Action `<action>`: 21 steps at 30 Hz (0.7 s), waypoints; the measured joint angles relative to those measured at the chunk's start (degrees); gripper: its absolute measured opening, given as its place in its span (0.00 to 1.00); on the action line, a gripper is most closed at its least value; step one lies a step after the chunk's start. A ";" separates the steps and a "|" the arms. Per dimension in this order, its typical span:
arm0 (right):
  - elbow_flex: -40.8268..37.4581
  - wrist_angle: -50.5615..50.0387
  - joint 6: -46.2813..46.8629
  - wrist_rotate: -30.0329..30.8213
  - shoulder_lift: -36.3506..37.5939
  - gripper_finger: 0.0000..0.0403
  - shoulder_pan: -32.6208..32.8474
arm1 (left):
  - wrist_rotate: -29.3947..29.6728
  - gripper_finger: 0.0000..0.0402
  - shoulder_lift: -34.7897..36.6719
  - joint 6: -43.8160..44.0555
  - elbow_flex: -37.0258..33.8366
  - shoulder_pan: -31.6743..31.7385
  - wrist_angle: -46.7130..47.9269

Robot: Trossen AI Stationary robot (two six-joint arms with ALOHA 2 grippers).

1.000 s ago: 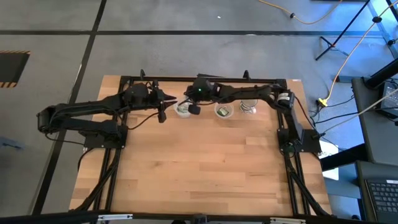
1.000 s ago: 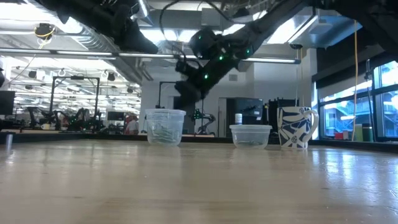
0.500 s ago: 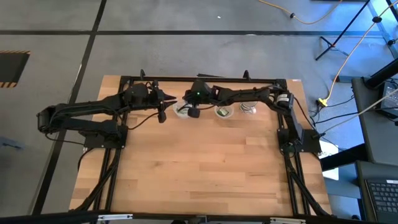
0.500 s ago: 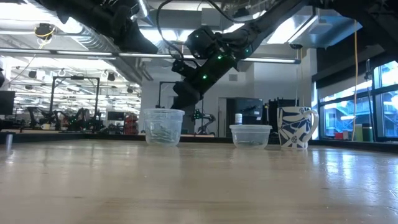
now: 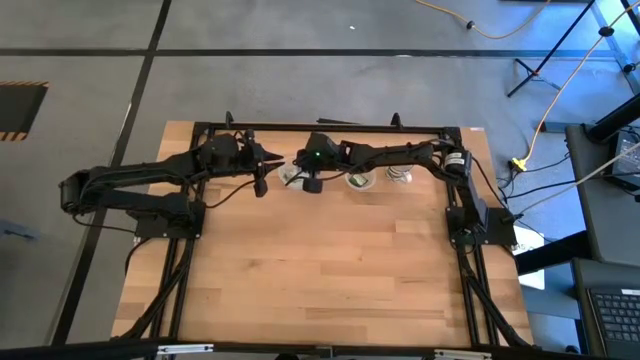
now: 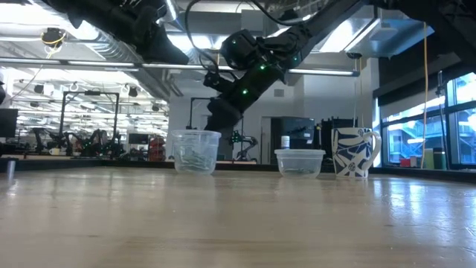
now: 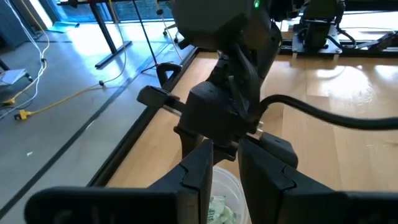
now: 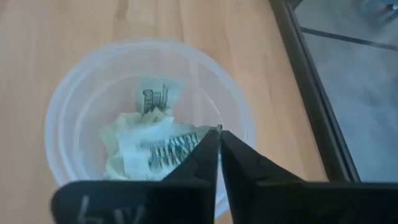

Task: Pick and place Stevia / Truvia into bins
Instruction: Put the white stevia packet into the large transparent container, then return to Home Position

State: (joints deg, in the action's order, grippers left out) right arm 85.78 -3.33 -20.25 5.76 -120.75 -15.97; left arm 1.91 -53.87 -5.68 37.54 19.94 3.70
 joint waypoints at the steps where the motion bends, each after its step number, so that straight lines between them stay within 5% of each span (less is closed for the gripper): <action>1: 0.00 -0.35 -0.04 0.00 0.00 0.07 -0.01 | 0.02 0.18 0.00 0.38 0.00 0.00 0.00; 10: -0.04 -4.82 0.61 0.45 2.41 0.30 0.80 | 1.55 0.18 0.60 1.42 0.00 0.07 -0.05; 21: -6.67 -13.34 5.21 -9.93 18.88 0.33 1.42 | -0.05 0.18 14.07 3.15 -7.64 0.13 -3.73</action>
State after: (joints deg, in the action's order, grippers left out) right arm 79.11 -16.67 -15.04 -4.17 -101.87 -14.55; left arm 1.87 -39.79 -2.53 29.90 20.08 -0.03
